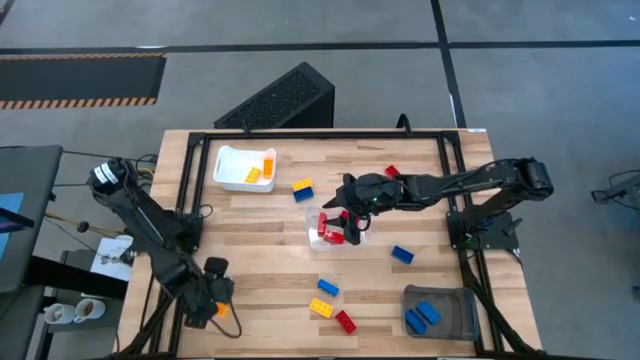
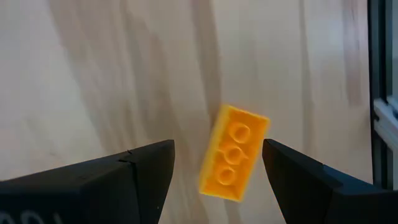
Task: Sort & place blocks by color
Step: Put the yellow game piece into the white bin
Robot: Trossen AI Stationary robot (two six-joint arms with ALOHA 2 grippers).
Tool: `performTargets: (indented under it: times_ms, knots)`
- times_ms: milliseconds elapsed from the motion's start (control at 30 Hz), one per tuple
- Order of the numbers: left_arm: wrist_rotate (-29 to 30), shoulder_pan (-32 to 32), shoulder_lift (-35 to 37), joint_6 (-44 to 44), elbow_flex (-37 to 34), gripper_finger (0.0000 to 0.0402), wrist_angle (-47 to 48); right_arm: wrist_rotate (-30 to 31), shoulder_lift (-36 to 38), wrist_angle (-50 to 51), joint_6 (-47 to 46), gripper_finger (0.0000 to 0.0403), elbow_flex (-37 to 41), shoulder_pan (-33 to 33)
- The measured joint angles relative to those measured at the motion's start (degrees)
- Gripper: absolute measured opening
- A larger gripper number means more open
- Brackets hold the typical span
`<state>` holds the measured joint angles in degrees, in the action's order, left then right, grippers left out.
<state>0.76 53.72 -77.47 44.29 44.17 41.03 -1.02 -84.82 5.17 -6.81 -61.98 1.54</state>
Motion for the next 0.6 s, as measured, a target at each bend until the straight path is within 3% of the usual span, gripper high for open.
performTargets:
  times_ms: [267, 600]
  knots:
    - [-2.4, 6.2, -6.6, 6.1, 2.3, 0.0227, 3.9, 0.1, 0.0, -0.2, -0.1, 0.0230, 0.0, 0.0]
    - [4.0, 9.0, -11.1, 4.0, 2.2, 0.0227, 4.9, 0.9, 0.0, -0.5, -0.7, 0.0230, 0.0, 0.0]
